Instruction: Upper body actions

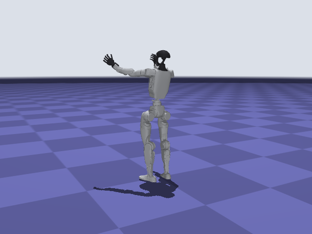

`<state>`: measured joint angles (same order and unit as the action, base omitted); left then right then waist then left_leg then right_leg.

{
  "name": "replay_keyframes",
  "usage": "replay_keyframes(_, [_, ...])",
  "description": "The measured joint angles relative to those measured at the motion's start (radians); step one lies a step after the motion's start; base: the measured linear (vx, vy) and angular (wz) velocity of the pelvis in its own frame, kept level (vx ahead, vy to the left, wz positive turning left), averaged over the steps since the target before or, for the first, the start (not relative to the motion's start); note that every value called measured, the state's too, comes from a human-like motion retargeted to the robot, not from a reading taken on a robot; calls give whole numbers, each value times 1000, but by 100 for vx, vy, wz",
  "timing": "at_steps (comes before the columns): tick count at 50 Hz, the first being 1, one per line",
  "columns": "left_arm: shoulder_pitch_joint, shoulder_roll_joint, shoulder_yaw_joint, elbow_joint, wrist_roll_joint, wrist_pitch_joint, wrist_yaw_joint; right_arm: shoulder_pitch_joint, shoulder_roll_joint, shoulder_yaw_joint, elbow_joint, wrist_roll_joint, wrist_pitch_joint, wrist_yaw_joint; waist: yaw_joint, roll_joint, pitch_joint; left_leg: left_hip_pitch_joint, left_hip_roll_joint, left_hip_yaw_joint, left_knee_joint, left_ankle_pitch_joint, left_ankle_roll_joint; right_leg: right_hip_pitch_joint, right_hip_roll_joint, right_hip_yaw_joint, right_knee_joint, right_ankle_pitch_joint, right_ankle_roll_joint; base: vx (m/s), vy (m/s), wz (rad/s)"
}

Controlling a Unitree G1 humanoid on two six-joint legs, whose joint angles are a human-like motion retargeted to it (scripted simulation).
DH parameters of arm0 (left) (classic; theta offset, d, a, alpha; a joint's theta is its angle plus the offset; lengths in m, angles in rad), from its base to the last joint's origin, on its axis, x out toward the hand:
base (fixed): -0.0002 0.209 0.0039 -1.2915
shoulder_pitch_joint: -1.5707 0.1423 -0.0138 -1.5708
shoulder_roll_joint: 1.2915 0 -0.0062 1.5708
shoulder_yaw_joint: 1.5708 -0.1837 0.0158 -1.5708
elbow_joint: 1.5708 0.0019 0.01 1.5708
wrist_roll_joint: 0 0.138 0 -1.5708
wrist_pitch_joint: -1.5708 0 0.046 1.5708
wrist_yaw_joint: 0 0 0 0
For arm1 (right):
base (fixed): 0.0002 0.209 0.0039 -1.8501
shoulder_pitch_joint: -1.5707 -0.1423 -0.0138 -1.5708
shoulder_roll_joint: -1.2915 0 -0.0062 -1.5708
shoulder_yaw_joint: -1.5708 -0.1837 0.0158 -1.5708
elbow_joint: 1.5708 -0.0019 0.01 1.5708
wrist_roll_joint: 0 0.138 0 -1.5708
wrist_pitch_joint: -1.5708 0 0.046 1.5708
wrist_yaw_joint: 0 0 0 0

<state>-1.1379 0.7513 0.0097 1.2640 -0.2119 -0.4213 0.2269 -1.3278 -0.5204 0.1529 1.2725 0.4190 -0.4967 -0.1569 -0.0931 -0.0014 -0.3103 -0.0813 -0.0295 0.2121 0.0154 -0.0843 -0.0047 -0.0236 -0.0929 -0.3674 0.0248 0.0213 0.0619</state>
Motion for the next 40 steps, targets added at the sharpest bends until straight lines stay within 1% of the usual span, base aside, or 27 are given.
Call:
replay_keyframes(3, [148,-42,30,27,85,-4,-9,153,84,-62,19,-123,-1,23,-2,-5,4,15,-3,2,-1,1,1,12,-1,0,0,2,-2,0,0,0])
replay_keyframes(8, [413,-137,45,87,281,-39,85,427,220,-167,106,-387,5,67,5,-19,21,31,-8,4,-3,4,2,25,-6,1,1,5,-5,0,0,0])
replay_keyframes(10, [512,-180,37,120,319,-53,92,527,260,-181,164,-473,34,63,10,-23,35,36,-9,4,-4,6,2,29,-8,1,2,6,-5,0,0,0])
replay_keyframes(13, [660,-256,42,165,333,-4,14,691,298,-174,248,-553,70,81,8,-29,61,38,-11,-2,-3,8,3,36,-10,-5,1,7,-4,0,0,0])
replay_keyframes(15, [754,-306,68,186,362,24,-51,802,321,-157,284,-608,103,87,6,-30,81,38,-11,-4,-2,10,2,40,-12,-7,0,7,-3,0,0,0])
replay_keyframes(17, [854,-352,100,208,408,66,-123,911,340,-136,315,-675,144,94,3,-29,103,38,-12,-7,-2,11,2,43,-13,-9,-2,7,-2,-4,0,3])
replay_keyframes(22, [1084,-438,149,271,570,187,-239,1167,360,-108,387,-868,255,92,-8,-15,152,30,-11,-6,-3,12,-1,39,-16,-9,-5,7,0,0,-4,1])
replay_keyframes(25, [1189,-475,164,297,639,212,-221,1280,369,-119,416,-907,294,77,-14,-11,178,32,-9,-4,-4,12,-2,43,-15,-9,-7,6,2,2,-6,1])
replay_keyframes(27, [1266,-498,171,329,674,222,-200,1368,373,-137,428,-869,313,65,-18,-7,199,34,-6,-3,-4,12,-2,47,-12,-8,-8,5,3,0,-6,-3])
replay_keyframes(30, [1336,-537,199,345,669,246,-175,1452,375,-151,428,-806,332,53,-24,-9,221,42,-5,-2,-5,12,-2,55,-10,-6,-9,5,3,2,-6,-5])
replay_keyframes(32, [1384,-590,269,338,602,254,-177,1497,373,-156,428,-798,346,33,-24,-12,241,50,-4,3,-6,11,-2,59,-9,-2,-9,6,3,0,-3,-6])
replay_keyframes(36, [1434,-653,363,324,422,259,-233,1521,355,-124,428,-884,402,-7,-19,-15,263,67,-5,13,-9,9,-1,64,-9,9,-7,10,0,1,-2,-21])
replay_keyframes(38, [1444,-664,385,316,352,265,-258,1510,345,-98,428,-941,411,-16,-14,-16,279,77,-5,19,-9,8,-1,69,-10,16,-6,13,-1,-5,1,-26])
replay_keyframes(40, [1443,-664,389,309,325,272,-267,1491,338,-82,422,-973,409,-16,-12,-17,295,87,-5,23,-9,8,0,76,-11,20,-5,15,-3,-6,1,-16])
